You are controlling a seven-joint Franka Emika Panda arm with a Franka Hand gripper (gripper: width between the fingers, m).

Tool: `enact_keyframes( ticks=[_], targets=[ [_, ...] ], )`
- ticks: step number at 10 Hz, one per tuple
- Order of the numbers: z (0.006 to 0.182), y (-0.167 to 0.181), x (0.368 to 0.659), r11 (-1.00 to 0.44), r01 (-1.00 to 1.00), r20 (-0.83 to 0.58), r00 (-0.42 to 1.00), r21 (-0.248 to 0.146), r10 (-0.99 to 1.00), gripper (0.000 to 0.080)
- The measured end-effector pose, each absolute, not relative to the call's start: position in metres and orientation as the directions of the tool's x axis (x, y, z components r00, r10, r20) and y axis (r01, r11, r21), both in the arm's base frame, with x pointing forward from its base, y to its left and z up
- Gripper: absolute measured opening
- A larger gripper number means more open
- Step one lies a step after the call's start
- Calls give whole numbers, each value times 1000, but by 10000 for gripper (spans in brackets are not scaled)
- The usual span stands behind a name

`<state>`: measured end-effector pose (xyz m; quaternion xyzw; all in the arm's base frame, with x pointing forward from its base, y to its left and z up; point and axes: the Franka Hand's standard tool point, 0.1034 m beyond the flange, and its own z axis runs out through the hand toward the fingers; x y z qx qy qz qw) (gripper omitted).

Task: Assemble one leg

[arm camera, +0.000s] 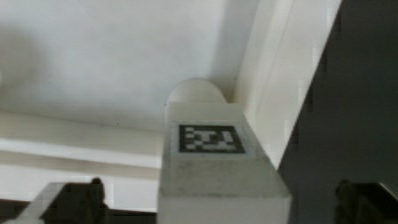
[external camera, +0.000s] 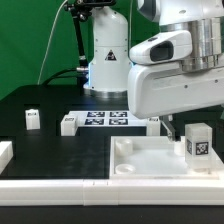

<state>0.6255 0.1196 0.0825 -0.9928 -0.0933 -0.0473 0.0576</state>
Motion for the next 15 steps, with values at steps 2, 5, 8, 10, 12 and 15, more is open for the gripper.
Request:
enact_keyframes(
  ticks=[2, 5, 8, 10, 12, 15],
  targets=[
    [82, 119, 625, -982, 151, 100, 985, -109, 141, 649],
    [82, 116, 627, -982, 156, 101, 984, -107, 145, 649],
    [82, 116, 627, -982, 156, 101, 984, -107, 145, 290],
    [82, 116, 627, -982, 156, 101, 984, -107, 145, 291],
    [82, 116, 627, -985, 131, 98, 988, -110, 121, 291],
    [82, 116, 627, -992, -23, 80, 996, -126, -34, 291]
  ],
)
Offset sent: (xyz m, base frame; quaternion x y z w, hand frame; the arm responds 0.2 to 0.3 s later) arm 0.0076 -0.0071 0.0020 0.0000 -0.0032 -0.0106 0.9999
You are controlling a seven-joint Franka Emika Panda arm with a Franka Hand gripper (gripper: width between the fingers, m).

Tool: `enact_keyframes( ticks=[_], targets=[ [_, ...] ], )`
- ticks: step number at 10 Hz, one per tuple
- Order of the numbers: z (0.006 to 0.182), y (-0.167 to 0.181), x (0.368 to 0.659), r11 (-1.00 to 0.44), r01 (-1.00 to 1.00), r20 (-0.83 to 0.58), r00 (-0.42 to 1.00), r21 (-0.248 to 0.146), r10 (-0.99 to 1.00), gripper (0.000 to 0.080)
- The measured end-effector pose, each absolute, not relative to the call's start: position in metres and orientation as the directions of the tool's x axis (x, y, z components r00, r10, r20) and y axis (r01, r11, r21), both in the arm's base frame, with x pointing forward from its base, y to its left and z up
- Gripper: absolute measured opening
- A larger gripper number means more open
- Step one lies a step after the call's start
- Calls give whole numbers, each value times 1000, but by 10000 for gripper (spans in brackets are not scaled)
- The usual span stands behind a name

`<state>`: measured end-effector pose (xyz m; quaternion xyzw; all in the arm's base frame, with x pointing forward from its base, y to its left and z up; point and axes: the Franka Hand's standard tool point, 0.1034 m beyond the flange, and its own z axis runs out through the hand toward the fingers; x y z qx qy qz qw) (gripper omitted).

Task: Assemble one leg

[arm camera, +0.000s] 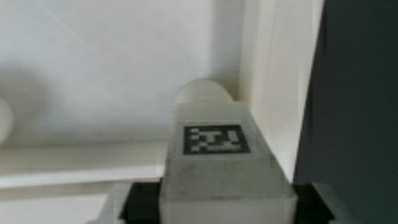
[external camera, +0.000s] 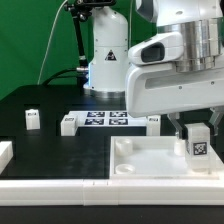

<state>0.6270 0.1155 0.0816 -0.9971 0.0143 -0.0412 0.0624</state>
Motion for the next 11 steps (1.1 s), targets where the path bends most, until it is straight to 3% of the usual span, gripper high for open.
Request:
enact_keyframes(
  ticks=[3, 6, 11],
  targets=[
    [81, 115, 627, -957, -247, 56, 965, -151, -258, 292],
    [82, 112, 622, -767, -610, -8, 784, -199, -621, 292],
    [81, 116, 621, -371, -909, -141, 399, -187, -906, 292]
  ],
)
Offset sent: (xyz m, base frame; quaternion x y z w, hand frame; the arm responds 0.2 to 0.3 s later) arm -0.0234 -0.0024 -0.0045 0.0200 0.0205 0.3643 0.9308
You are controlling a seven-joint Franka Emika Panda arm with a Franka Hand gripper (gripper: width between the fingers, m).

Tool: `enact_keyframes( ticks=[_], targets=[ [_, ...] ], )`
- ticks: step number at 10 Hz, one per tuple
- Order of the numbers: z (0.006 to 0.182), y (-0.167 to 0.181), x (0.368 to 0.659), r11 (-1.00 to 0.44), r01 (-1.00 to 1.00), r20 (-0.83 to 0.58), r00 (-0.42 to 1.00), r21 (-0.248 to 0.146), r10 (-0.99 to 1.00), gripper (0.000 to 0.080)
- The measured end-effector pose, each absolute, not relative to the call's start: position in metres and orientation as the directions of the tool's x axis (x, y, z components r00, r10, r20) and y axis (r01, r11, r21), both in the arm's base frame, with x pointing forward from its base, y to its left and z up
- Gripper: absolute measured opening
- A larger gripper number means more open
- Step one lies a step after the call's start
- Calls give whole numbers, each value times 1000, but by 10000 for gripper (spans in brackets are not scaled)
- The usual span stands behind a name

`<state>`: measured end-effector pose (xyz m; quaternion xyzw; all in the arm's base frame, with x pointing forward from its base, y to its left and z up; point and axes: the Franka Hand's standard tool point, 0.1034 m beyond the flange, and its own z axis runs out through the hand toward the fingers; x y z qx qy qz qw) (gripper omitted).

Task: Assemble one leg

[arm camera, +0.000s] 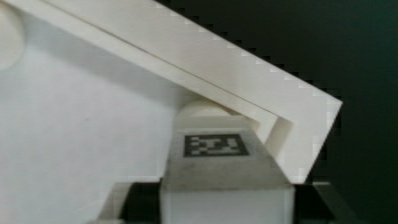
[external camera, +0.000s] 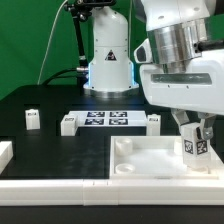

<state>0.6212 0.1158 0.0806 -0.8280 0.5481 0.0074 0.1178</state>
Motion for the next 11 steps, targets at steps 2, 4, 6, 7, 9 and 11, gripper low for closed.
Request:
enact_keyframes(
  ticks=[2, 4, 6, 7, 9, 11],
  targets=[
    [80, 116, 621, -299, -937, -161, 327, -179, -931, 292],
    [75, 115, 621, -417, -887, -134, 446, -196, -885, 485],
    [76, 121, 621, -563, -809, -132, 584, -168, -801, 635],
    [76, 125, 619, -686, -709, -97, 704, -163, -704, 635],
    [76, 131, 619, -854, -501, -70, 865, -139, -496, 645],
    [75, 129, 622, -947, -287, -45, 958, -142, -283, 649]
  ],
)
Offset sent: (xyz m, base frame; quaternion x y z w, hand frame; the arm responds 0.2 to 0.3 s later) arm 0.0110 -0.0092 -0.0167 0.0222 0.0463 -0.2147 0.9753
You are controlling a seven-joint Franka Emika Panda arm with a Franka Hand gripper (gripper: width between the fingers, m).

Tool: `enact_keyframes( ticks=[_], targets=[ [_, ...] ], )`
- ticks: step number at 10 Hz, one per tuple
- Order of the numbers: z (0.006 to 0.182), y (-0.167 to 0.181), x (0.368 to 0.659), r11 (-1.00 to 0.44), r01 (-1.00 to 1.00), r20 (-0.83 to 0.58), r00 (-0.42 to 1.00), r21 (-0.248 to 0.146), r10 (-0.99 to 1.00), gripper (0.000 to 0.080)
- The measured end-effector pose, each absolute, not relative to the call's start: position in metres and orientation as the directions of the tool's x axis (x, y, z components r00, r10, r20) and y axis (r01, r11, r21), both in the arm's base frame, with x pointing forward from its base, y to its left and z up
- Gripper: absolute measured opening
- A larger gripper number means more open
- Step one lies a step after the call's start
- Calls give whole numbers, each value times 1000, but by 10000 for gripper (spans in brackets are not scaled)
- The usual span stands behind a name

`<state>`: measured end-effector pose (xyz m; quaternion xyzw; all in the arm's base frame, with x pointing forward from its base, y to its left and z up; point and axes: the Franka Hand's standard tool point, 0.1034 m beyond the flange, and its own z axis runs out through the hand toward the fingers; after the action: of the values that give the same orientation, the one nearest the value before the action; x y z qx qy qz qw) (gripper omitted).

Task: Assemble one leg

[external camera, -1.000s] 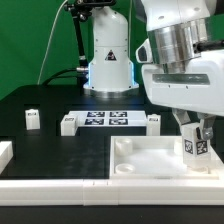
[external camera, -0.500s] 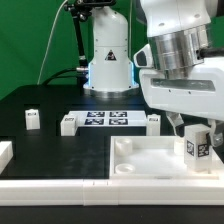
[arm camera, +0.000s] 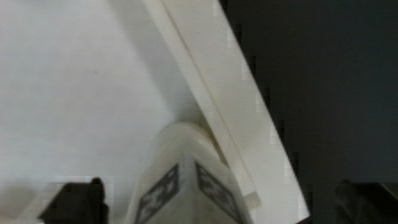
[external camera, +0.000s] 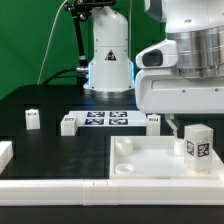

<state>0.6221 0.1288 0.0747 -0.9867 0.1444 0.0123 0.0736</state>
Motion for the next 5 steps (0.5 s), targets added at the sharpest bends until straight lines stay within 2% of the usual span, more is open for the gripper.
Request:
enact_keyframes(
  ticks=[3, 5],
  targets=[
    [73, 124, 623, -991, 38, 6, 999, -131, 37, 649],
    [73, 124, 623, -983, 133, 20, 991, -124, 132, 649]
  ],
)
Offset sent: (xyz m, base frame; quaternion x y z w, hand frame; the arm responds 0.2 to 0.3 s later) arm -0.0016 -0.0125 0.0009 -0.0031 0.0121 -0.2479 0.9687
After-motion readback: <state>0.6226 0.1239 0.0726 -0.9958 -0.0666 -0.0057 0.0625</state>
